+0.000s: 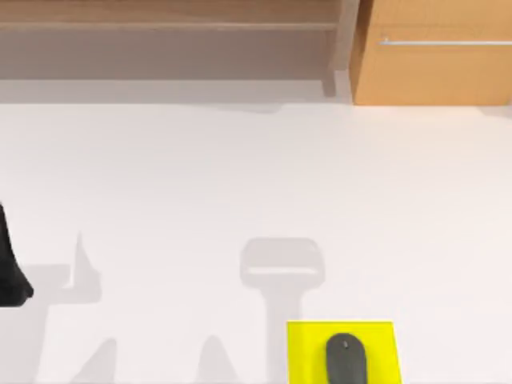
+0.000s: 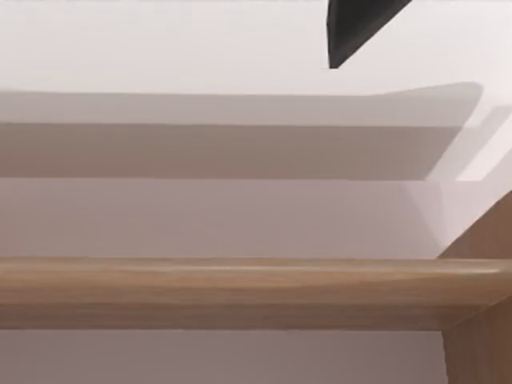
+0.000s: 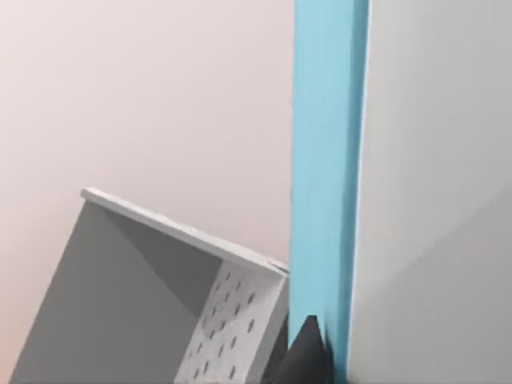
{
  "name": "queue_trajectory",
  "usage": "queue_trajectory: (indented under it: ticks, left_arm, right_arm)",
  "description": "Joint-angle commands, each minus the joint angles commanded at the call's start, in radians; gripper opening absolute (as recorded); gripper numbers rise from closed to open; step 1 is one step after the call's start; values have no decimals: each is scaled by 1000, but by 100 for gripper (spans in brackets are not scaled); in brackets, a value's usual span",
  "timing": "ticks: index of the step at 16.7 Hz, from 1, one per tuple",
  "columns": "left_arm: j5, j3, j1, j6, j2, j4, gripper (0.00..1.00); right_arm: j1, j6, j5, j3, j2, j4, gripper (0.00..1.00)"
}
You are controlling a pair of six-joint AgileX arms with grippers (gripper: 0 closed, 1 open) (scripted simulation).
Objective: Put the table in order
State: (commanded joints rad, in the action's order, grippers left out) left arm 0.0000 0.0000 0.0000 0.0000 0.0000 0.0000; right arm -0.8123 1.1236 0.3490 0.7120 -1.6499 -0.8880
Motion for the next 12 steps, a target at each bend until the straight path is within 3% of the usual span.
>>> queue_trajectory:
  ticks: [6, 12]
  left_arm:
    - [0, 0, 0, 0, 0, 0, 100]
    - [0, 0, 0, 0, 0, 0, 100]
  right_arm:
    - [86, 208, 119, 92, -146, 114, 0]
    - [262, 316, 124, 177, -211, 195, 0]
